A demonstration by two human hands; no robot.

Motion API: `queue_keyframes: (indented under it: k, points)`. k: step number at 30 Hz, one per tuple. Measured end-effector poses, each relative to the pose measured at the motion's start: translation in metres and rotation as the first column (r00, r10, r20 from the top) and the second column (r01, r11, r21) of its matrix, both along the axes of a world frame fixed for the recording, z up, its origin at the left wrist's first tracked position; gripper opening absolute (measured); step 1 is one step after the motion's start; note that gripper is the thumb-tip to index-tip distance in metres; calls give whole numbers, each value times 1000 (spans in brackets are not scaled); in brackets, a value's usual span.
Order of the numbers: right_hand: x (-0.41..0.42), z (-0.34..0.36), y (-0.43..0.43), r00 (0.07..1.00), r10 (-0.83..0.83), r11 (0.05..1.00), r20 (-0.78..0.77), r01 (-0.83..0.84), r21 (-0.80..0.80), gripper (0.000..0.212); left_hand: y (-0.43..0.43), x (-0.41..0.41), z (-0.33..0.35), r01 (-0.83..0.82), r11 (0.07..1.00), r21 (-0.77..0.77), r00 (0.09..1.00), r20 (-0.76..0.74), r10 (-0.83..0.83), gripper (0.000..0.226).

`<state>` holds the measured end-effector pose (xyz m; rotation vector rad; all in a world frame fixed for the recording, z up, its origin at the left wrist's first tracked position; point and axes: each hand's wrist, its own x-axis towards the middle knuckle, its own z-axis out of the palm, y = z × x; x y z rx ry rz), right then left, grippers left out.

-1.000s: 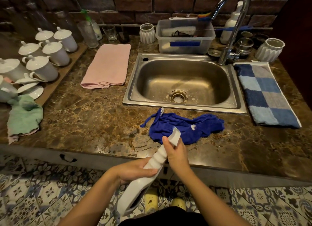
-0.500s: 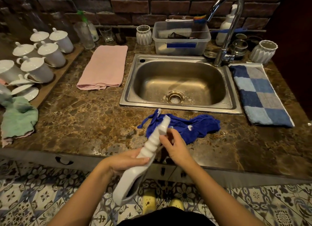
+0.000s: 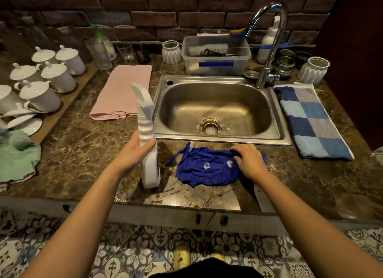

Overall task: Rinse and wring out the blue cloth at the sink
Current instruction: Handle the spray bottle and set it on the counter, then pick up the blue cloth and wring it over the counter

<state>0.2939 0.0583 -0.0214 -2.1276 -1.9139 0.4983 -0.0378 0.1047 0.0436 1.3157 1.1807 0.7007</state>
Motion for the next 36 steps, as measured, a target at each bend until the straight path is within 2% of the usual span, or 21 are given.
queue_keyframes:
  k: [3, 5, 7, 10, 13, 16, 21, 23, 25, 26, 27, 29, 31, 34, 36]
  points:
    - [3, 0, 3, 998, 33, 997, 53, -29, -75, 38, 7, 6, -3, -34, 995, 91, 999, -38, 37, 59]
    - [5, -1, 3, 998, 35, 994, 59, -29, -110, 42, 11, 9, -3, -43, 992, 116, 998, -39, 48, 58]
    - [7, -3, 3, 998, 27, 993, 57, -20, -115, 43, 13, 7, -3, -44, 991, 125, 998, -37, 49, 67]
    - [8, -5, 2, 997, 5, 994, 73, 3, -110, 38, 15, 4, -5, -71, 990, 120, 996, -40, 77, 94]
    - [9, -7, 2, 994, -21, 992, 108, 34, -123, 31, 17, 1, -12, -102, 983, 151, 990, -77, 114, 103]
    - [9, -7, 3, 995, -35, 990, 90, 47, -133, 29, 13, 1, -13, -134, 973, 187, 984, -95, 154, 95]
    - [9, -6, 4, 998, -41, 990, 42, 46, -131, 24, 5, 11, -16, -250, 936, 246, 948, -134, 288, 60]
    - [8, -4, 4, 998, -33, 991, 55, 40, -130, 24, -6, 15, -18, -359, 864, 353, 874, -197, 444, 54]
    - [8, -4, 3, 998, -26, 993, 52, 31, -110, 22, -26, 23, -20, -445, 684, 578, 721, -222, 657, 36]
    - [8, -4, 2, 999, -21, 995, 42, 24, -92, 21, -36, 29, -21, -393, 617, 682, 695, -219, 685, 25]
    - [8, -4, 1, 999, -15, 997, 29, 17, -77, 20, -43, 38, -22, -289, 615, 733, 728, -249, 639, 20]
    - [10, -2, -1, 1000, 7, 997, 0, -7, -74, 19, -44, 62, -31, -4, 712, 702, 823, -402, 401, 28]
    - [11, 1, -3, 999, 31, 995, -41, -35, -94, 19, -28, 88, -43, 242, 781, 576, 835, -533, 135, 42]
    - [12, 5, -6, 996, 59, 989, -62, -67, -130, 23, 0, 121, -62, 426, 830, 359, 731, -677, -83, 54]
    - [12, 7, -7, 996, 76, 985, -54, -83, -149, 27, 13, 129, -74, 567, 768, 299, 577, -810, -110, 53]
